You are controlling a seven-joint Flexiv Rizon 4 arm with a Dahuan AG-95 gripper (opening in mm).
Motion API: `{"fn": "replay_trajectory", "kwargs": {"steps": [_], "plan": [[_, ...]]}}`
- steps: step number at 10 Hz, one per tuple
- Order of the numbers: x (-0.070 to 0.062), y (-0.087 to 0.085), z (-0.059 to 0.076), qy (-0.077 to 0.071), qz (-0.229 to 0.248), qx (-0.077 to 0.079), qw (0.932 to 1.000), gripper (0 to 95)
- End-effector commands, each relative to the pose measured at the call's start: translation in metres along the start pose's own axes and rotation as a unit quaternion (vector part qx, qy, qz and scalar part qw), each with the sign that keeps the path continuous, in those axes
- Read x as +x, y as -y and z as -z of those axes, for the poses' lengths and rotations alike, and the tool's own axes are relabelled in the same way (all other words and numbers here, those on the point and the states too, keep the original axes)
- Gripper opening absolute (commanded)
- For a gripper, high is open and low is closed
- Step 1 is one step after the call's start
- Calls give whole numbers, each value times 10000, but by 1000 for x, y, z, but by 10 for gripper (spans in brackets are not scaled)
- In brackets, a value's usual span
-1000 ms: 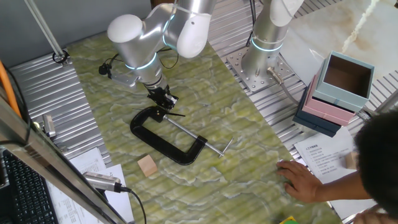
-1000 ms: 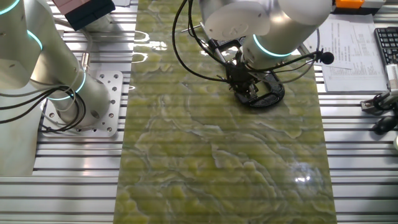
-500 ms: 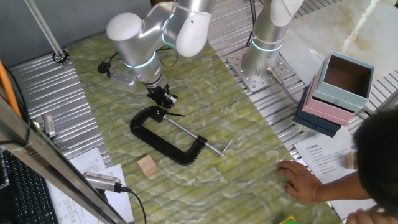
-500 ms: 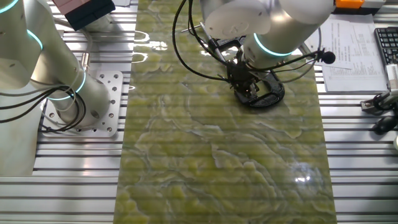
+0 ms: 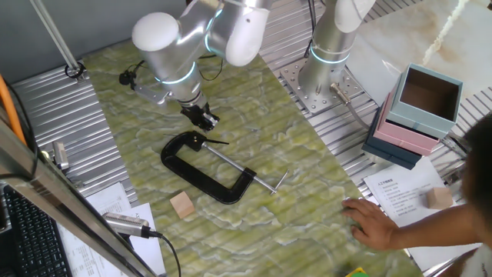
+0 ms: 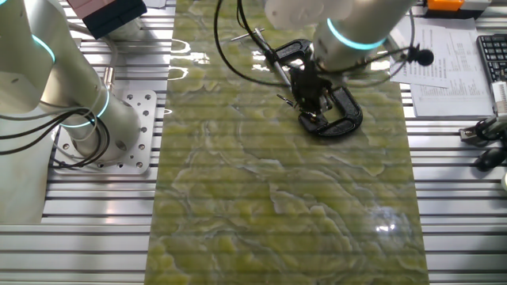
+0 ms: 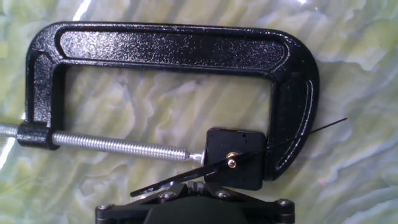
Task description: Turn the hands of a clock
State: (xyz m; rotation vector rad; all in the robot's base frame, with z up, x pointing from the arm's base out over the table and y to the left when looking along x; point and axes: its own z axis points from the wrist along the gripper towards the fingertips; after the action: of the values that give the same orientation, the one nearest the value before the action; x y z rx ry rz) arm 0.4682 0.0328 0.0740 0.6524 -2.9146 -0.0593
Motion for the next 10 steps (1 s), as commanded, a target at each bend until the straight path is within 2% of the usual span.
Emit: {"fn": "replay_trajectory", "kwargs": {"steps": [1, 2, 3, 4, 5, 7, 8, 9, 10], "plan": [[-1, 25, 29, 466, -725, 205, 9961, 0], [-4, 42, 43, 645, -872, 263, 9938, 0], [-8, 57, 57, 680, -940, 273, 9929, 0], [-11, 63, 64, 691, -961, 286, 9926, 0], [-17, 79, 80, 870, -1104, 356, 9894, 0], [-17, 82, 85, 1229, -1438, 519, 9806, 0], [-17, 82, 85, 1309, -1571, 516, 9775, 0], [-17, 82, 86, 1452, -1717, 528, 9730, 0], [-18, 83, 87, 1508, -1758, 518, 9714, 0]]}}
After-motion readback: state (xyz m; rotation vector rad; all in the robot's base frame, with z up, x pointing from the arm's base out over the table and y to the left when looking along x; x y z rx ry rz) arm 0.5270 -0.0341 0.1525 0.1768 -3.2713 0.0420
